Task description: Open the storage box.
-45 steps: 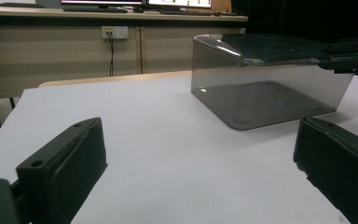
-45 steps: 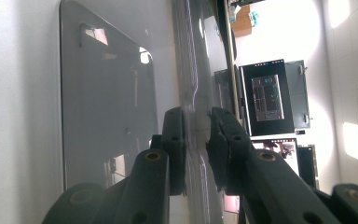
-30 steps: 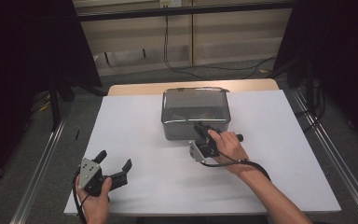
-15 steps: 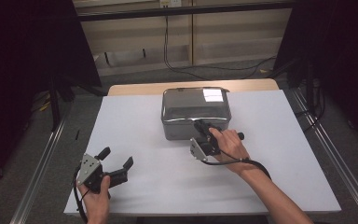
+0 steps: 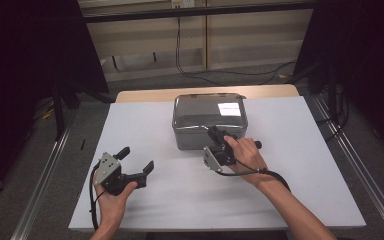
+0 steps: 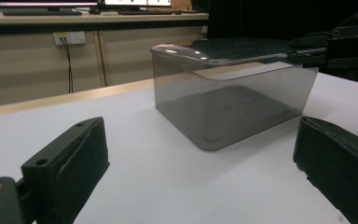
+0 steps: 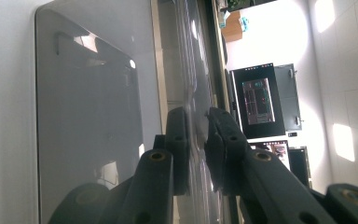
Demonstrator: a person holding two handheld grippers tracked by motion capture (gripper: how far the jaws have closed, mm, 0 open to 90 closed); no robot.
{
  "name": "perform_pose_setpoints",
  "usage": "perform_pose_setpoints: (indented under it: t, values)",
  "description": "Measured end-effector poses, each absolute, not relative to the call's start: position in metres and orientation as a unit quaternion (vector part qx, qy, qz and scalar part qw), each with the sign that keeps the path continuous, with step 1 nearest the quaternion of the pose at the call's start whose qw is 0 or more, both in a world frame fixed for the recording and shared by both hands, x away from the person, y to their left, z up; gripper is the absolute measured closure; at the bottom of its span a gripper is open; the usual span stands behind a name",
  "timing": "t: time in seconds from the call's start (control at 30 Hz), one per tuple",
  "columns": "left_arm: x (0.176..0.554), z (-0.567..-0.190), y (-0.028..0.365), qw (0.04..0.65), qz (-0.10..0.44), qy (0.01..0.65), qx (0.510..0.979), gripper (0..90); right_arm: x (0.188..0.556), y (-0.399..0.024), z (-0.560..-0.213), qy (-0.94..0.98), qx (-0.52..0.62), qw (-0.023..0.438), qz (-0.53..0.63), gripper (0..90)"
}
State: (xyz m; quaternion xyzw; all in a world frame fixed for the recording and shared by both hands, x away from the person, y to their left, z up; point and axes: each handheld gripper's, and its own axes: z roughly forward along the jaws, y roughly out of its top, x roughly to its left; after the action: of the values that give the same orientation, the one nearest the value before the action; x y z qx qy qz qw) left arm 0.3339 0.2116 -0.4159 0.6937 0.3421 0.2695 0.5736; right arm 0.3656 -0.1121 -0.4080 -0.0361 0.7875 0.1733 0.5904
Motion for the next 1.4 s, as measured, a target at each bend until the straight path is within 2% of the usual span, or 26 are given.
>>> perform_pose_setpoints:
  t: [0.23, 0.4, 0.6, 0.93, 1.4]
  values:
    - [0.350, -0.411, 0.201, 0.582, 0.265, 0.339, 0.690, 2.0, 0.366, -0.113, -0.406, 0.786, -0.032, 0.592, 0.176, 78.9]
    - [0.362, -0.408, 0.187, 0.584, 0.269, 0.313, 0.699, 3.8, 0.366, -0.113, -0.406, 0.786, -0.034, 0.592, 0.175, 78.9]
    - [0.375, -0.408, 0.177, 0.589, 0.257, 0.313, 0.699, 4.4, 0.366, -0.113, -0.405, 0.784, -0.031, 0.594, 0.179, 79.0]
    - [0.389, -0.406, 0.171, 0.591, 0.268, 0.318, 0.691, 6.2, 0.366, -0.114, -0.404, 0.784, -0.032, 0.593, 0.179, 79.1]
    - [0.410, -0.410, 0.160, 0.574, 0.261, 0.319, 0.707, 6.7, 0.369, -0.115, -0.392, 0.783, -0.027, 0.593, 0.187, 79.6]
